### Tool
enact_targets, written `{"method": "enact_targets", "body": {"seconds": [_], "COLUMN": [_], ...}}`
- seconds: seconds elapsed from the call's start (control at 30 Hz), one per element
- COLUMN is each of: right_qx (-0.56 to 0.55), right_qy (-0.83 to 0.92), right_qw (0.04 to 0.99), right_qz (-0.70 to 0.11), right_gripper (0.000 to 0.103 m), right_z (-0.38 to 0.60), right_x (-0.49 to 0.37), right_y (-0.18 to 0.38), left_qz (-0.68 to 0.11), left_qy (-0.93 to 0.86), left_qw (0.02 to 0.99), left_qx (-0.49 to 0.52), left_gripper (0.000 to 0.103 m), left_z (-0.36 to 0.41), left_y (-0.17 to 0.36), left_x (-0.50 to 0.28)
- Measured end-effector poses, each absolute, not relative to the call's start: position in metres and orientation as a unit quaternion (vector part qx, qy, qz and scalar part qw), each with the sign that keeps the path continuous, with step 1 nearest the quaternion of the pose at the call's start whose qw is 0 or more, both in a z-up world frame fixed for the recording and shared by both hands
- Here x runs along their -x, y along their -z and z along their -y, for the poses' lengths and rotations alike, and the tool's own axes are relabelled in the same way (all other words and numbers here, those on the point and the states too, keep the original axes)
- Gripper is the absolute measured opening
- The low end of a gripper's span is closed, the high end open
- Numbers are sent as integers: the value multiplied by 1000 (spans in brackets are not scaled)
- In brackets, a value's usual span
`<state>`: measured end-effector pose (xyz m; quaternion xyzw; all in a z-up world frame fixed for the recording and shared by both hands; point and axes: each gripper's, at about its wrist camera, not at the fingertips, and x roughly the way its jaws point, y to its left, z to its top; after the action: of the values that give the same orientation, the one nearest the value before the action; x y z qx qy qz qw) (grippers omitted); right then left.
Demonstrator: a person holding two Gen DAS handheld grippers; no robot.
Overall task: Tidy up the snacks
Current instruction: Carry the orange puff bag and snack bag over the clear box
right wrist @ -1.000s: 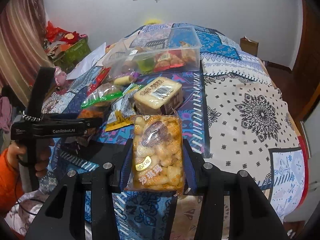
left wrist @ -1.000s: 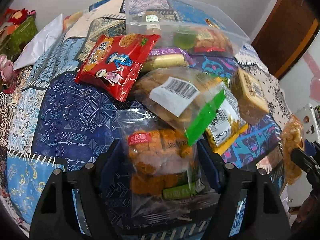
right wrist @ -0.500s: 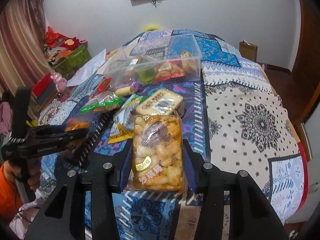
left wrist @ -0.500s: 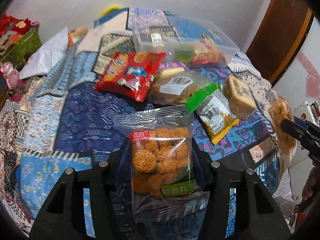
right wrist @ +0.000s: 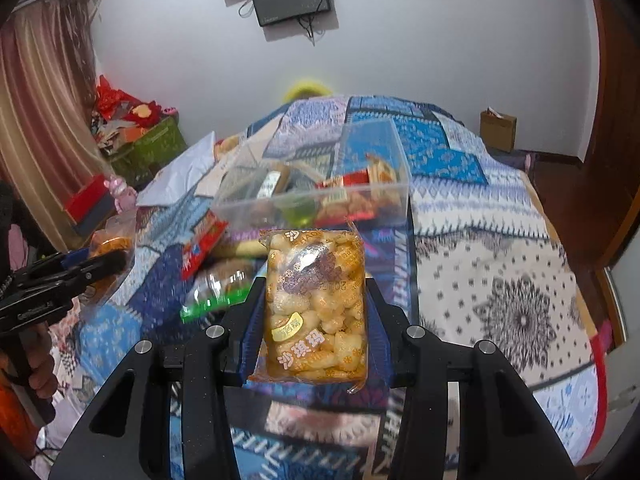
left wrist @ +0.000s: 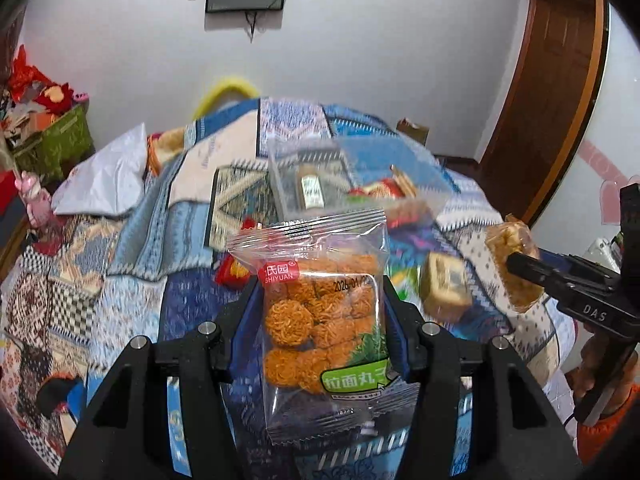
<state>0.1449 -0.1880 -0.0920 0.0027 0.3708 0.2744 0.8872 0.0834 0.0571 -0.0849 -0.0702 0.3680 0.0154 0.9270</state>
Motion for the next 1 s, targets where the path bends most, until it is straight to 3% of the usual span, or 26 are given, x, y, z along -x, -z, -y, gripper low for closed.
{"method": "enact_targets", "body": {"seconds": [0.57,1.0], "right_qx": [-2,2], "right_qy": [-286,-286], "right_qw": [906,903], "right_qz": [-313,-322], "right_gripper": [42,42], "right_z": [158,133], "right_x": [-206,-265], "right_y": [55,71], "left_qz": [-324,-333], "left_qy": [-12,-17], "left_qw": [944,941], "left_qx": [60,59], "left_gripper": [55,55], "left_z": [-55,-67], "left_y": [58,78], "left_x": [-165,-237]}}
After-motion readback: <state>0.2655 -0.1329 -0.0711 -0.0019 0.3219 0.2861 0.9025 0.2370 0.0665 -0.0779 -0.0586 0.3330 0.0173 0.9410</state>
